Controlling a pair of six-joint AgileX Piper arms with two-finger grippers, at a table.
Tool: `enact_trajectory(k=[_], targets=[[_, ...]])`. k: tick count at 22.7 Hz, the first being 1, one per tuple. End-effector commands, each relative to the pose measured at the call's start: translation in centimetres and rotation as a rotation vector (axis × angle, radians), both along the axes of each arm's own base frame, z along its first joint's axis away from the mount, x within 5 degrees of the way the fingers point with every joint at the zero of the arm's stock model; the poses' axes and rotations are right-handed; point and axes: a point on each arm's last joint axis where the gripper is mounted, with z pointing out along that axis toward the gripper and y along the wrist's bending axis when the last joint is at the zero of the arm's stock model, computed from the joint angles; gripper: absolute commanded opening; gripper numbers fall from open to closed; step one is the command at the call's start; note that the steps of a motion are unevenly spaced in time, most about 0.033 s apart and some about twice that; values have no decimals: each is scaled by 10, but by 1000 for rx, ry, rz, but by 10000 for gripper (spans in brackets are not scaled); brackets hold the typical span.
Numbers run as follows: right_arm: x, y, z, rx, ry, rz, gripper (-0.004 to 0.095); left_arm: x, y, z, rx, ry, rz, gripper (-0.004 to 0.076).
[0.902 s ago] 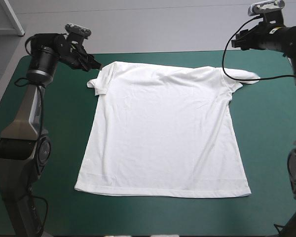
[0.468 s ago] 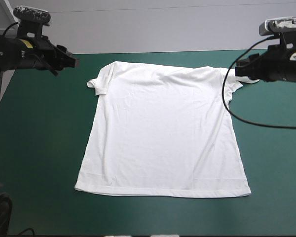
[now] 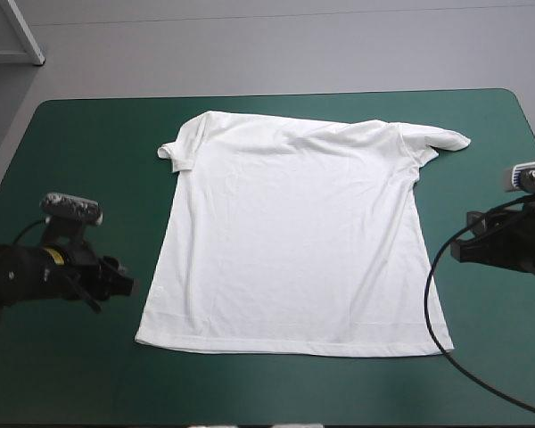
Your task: Fold the cloth
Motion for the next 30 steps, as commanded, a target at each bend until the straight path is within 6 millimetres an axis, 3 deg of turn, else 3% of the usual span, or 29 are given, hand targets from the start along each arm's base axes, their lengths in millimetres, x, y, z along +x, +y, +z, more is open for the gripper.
enact_trajectory(k=[1,7,9,17,25,26,29,30], targets=[[-2,-3,-3,1,-66,-40,320,-12,1,-28,-38,-18,47,344],[3,-4,-28,-1,21,-42,320,-22,2,-97,-31,146,81,344],[4,-5,-32,-15,33,-48,320,-23,2,-111,-30,166,87,344],[5,-8,-37,-49,39,-64,320,-10,-4,-127,-84,151,78,344],[4,-12,-39,-100,62,-80,319,12,-13,-163,-104,343,16,333],[2,-12,-41,-104,94,-82,319,12,-14,-164,-111,348,17,296],[3,-13,-64,-94,190,-92,320,13,-14,-164,-106,335,8,42],[3,-13,-70,-95,215,-88,320,12,-14,-164,-99,336,-13,21]])
